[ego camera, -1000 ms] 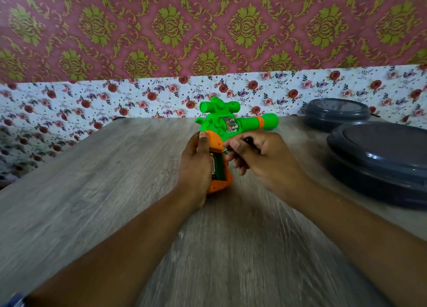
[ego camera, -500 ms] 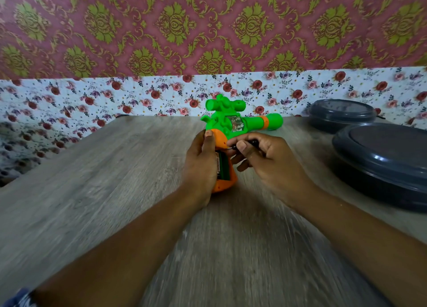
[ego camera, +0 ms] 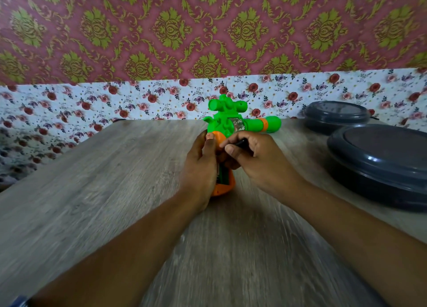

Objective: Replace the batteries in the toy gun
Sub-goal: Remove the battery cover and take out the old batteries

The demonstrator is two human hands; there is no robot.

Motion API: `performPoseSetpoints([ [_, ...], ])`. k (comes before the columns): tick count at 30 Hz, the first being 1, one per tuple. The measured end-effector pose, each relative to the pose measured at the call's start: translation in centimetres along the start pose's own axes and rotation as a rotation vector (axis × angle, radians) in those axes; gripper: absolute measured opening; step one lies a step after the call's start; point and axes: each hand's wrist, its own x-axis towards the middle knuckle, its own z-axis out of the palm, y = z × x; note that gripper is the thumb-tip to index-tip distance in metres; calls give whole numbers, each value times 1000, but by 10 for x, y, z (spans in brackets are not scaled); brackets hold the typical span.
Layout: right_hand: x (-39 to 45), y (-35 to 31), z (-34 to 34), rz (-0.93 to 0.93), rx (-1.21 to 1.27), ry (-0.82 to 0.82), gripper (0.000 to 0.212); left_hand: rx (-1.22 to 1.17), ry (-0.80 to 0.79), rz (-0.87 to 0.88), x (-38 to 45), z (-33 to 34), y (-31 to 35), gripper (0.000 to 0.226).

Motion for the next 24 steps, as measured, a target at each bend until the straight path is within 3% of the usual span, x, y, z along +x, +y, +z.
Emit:
performPoseSetpoints([
  [12, 8, -1, 7, -14, -14, 45, 16, -92, -24, -49, 1, 1, 1, 30],
  [19, 5, -6, 2, 118, 290, 82, 22, -105, 3, -84, 3, 1, -2, 30],
  [24, 3, -6, -1, 140, 310, 41, 22, -91, 32, -107, 5, 1, -5, 28],
])
